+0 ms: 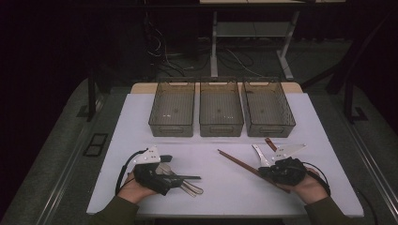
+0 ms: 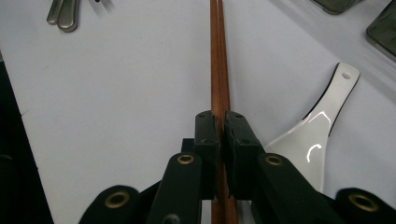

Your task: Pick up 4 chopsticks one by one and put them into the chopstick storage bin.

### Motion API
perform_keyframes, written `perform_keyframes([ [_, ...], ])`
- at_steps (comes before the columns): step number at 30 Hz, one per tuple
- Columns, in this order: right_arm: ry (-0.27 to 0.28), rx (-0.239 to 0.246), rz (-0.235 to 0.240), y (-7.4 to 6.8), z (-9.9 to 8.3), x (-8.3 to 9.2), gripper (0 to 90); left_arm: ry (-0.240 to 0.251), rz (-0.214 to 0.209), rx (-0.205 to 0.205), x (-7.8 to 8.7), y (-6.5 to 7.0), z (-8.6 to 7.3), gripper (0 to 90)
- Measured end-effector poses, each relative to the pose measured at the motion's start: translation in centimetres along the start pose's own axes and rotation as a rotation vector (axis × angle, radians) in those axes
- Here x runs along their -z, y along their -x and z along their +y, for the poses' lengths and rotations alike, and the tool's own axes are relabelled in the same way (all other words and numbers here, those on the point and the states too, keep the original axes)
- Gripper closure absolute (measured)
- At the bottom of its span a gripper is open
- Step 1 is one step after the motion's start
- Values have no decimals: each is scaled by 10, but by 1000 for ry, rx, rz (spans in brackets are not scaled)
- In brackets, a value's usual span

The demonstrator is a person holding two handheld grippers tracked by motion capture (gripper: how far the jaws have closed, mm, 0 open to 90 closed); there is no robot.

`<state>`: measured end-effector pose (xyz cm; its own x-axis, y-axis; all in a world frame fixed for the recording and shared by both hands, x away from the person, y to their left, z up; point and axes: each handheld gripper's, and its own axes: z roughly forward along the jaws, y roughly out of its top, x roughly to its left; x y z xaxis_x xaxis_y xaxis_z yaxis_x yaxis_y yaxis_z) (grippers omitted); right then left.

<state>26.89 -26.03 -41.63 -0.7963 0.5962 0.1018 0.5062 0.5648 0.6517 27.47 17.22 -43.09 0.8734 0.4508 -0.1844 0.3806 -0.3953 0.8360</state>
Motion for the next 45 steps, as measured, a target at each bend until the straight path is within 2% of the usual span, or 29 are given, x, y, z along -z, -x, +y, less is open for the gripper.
perform_keyframes([
  [4,10,-5,-1,1,1,0,840,15,4,17,0,1,-2,0],
  [14,49,-9,-2,4,11,3,840,11,20,-13,-2,5,-1,0],
  [23,86,-8,1,7,27,4,841,15,21,-2,-2,5,-1,0],
  [32,122,-29,10,9,42,2,840,14,17,-6,-2,6,-1,0],
  [45,141,-34,14,11,56,-2,840,11,10,-9,-3,6,-1,0],
])
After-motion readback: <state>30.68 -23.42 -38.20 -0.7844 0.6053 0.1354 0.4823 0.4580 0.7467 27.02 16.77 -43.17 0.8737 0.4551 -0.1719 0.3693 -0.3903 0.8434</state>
